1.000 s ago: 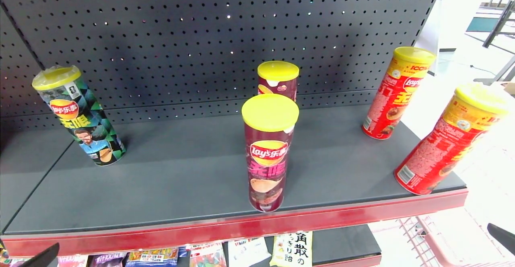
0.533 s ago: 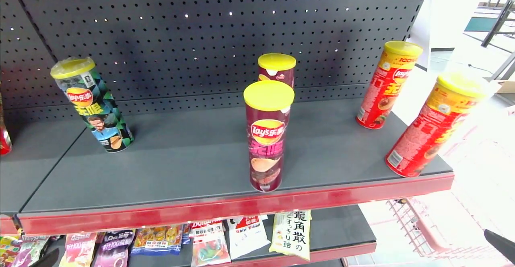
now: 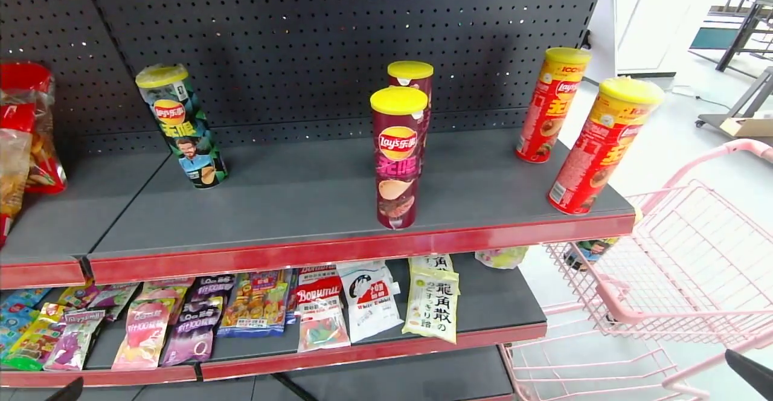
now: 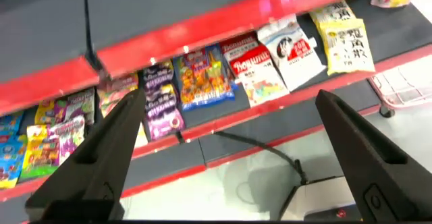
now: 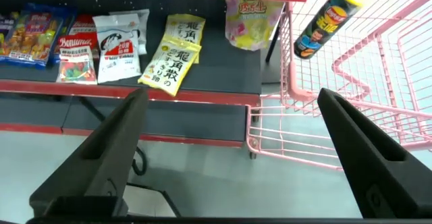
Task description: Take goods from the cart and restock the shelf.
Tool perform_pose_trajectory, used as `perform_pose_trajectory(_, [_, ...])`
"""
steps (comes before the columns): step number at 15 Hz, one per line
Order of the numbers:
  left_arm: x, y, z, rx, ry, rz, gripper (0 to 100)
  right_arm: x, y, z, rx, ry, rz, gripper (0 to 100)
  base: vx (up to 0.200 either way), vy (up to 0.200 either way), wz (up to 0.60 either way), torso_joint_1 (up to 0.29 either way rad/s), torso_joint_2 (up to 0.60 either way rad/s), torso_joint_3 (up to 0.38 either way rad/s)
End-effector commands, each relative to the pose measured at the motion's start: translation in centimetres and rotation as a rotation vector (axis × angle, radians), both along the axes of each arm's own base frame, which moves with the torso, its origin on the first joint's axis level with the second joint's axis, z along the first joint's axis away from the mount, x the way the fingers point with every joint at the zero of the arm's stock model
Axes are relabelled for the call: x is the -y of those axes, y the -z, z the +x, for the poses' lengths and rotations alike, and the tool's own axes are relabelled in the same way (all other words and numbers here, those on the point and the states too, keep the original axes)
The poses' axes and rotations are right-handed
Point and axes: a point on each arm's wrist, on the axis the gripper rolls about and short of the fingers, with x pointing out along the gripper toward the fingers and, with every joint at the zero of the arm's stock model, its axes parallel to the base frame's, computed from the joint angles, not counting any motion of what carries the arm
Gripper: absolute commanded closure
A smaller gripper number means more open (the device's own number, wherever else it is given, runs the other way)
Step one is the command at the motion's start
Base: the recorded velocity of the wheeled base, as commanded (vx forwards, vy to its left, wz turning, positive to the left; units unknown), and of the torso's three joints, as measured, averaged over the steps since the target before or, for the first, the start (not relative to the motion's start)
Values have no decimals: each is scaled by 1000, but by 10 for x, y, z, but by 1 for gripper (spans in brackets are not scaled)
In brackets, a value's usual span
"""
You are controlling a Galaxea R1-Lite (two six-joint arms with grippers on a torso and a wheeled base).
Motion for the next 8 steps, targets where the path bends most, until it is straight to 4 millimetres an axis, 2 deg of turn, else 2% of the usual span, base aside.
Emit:
perform_pose_trajectory(1, [-3, 7, -8, 19, -6, 1, 0, 0, 1, 0, -2, 0, 0, 0, 0, 0, 0, 0, 0, 0])
perform_pose_trajectory(5, [-5, 13, -12, 25, -5, 6, 0, 0, 1, 0, -4, -6, -15, 0, 0, 0, 0, 0, 0, 0])
perform_pose_trajectory(8, [-5, 15, -12, 23, -5, 8, 0, 0, 1, 2, -8, -7, -19, 0, 0, -200, 0, -2, 4, 4])
